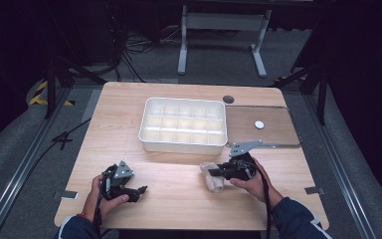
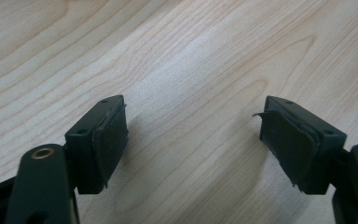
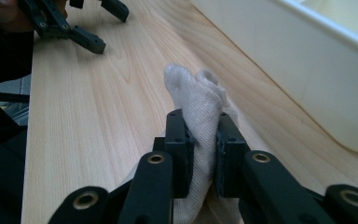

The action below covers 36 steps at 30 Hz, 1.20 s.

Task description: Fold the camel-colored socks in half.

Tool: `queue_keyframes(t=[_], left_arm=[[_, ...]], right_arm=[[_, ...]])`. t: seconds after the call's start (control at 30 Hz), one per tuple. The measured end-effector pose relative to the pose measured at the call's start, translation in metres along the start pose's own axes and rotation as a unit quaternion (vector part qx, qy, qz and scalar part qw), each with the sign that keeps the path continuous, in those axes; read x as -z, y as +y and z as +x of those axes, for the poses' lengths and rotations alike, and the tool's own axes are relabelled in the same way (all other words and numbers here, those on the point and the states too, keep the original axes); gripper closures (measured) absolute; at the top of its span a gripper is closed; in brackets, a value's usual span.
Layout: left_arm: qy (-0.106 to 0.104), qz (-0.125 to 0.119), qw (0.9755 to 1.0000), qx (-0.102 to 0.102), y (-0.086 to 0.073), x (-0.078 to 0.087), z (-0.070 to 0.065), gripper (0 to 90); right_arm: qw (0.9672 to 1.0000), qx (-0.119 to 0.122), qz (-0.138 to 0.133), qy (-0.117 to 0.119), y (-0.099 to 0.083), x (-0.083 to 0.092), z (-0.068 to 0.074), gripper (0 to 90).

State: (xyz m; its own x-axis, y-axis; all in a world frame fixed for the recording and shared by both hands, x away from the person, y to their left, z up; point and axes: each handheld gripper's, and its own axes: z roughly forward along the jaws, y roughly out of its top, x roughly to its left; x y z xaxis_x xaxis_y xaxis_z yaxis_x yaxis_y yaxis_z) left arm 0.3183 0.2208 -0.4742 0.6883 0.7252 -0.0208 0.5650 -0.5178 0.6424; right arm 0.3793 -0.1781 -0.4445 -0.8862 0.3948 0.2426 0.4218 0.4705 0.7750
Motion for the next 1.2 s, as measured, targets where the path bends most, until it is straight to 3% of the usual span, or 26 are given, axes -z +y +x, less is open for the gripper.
queue_keyframes(t=[0.1,0.2,0.63,1.2], left_arm=[[0.004,-0.014,0.9999,0.000,-0.003,-0.002,0.001,23.4],[0.008,-0.030,0.9995,0.000,-0.005,-0.006,0.002,15.6],[0.011,-0.031,0.9995,0.001,-0.004,-0.007,0.001,14.1],[0.010,-0.032,0.9994,0.000,-0.004,-0.007,0.001,14.0]], right_arm=[[0.9999,0.009,-0.011,-0.002,0.002,0.003,0.000,78.9],[0.9998,0.011,-0.018,-0.006,0.002,0.007,0.000,78.9],[0.9980,0.019,-0.046,-0.038,0.008,0.020,-0.003,79.0],[0.9944,0.011,-0.077,-0.071,0.011,0.042,-0.012,78.9]])
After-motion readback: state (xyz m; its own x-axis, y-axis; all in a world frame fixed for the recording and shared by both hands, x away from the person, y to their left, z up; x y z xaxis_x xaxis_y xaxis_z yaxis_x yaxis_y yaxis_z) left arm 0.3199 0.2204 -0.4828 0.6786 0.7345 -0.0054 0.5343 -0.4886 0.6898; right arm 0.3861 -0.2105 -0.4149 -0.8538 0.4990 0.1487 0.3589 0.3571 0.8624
